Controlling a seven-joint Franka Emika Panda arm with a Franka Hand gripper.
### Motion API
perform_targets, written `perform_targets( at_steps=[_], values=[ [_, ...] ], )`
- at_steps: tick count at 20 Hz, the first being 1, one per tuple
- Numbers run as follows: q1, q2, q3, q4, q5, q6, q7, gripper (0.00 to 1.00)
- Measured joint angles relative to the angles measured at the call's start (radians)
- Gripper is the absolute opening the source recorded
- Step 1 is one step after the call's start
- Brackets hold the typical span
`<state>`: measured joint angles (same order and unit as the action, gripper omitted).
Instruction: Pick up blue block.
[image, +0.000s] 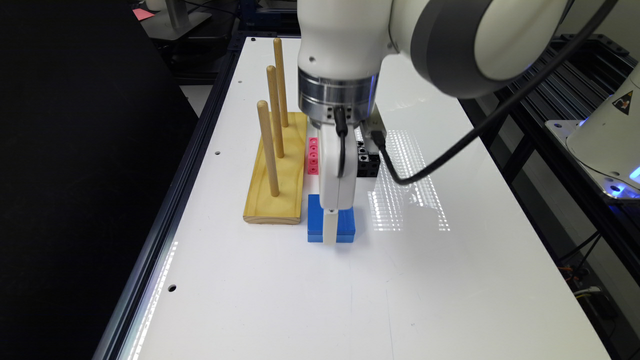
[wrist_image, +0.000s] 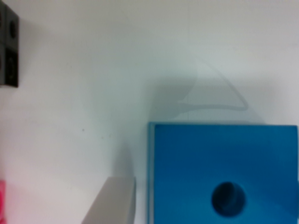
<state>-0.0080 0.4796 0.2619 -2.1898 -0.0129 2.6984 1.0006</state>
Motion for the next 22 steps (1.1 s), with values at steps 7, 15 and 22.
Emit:
perform_targets(
  at_steps=[7, 15, 22],
  values=[
    [0.003, 0.003, -0.003, 0.004, -0.0004, 0.0, 0.0, 1.0],
    [0.002, 0.003, -0.003, 0.005, -0.0002, 0.0, 0.0, 0.0],
    [0.003, 0.0, -0.01, 0.005, -0.0041, -0.008, 0.0, 0.0]
  ],
)
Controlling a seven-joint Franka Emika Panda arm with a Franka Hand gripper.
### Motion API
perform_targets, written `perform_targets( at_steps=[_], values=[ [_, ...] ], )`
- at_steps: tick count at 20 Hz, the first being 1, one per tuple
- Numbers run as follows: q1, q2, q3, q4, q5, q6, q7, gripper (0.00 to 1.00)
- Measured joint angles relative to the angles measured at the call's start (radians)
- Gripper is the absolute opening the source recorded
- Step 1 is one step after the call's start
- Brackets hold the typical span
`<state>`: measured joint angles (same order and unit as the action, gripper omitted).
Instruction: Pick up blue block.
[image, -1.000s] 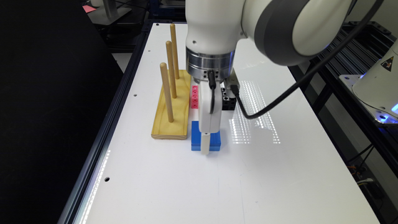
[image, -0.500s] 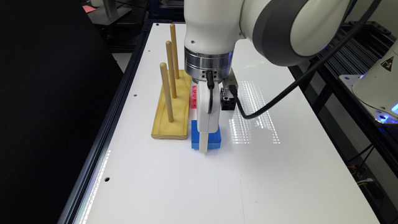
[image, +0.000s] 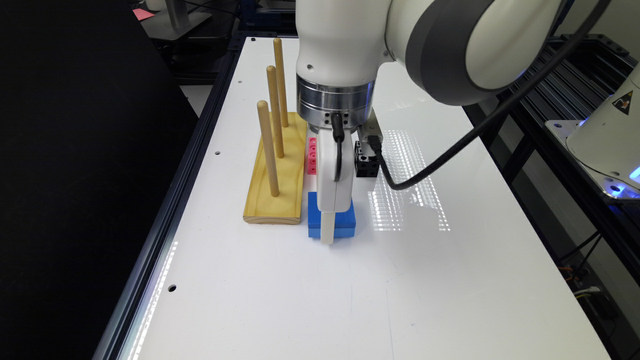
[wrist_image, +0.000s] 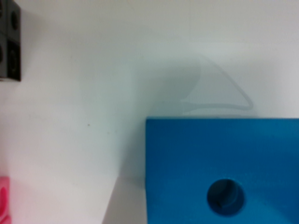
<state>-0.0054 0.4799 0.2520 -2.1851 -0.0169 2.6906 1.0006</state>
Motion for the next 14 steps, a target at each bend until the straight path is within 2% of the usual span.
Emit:
perform_targets(
  at_steps=[7, 14],
  values=[
    [0.0, -0.007, -0.001, 0.0, -0.0017, -0.005, 0.0, 0.0],
    [0.0, -0.082, 0.0, 0.0, -0.0017, -0.087, 0.004, 0.0]
  ],
)
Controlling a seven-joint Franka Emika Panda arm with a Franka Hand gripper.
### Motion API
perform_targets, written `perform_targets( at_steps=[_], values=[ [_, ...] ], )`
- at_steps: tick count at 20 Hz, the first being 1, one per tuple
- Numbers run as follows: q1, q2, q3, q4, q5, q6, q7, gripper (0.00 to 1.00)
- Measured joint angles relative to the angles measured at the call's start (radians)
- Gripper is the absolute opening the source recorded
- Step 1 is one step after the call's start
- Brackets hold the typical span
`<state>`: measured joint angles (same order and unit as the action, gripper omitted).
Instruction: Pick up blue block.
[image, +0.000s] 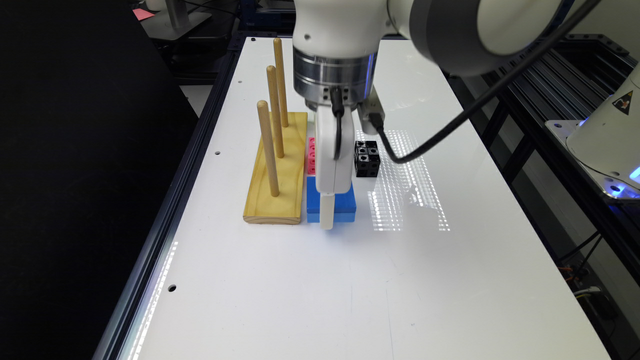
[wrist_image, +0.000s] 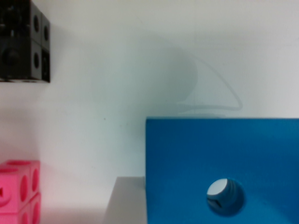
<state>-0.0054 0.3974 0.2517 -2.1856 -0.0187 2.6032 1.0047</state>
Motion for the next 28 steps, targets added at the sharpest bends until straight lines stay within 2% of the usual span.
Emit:
perform_targets(
  at_steps=[6, 11, 16, 23, 28],
  values=[
    [0.0, -0.08, 0.008, 0.0, 0.0, -0.08, 0.015, 0.0],
    [0.0, -0.1, 0.01, 0.001, 0.0, -0.097, 0.019, 0.0],
    [0.0, -0.186, 0.017, 0.0, 0.0003, -0.177, 0.029, 0.0],
    [-0.001, -0.229, 0.021, 0.001, 0.0003, -0.207, 0.035, 0.0],
    [-0.001, -0.287, 0.025, 0.001, 0.0031, -0.259, 0.037, 0.0]
  ],
)
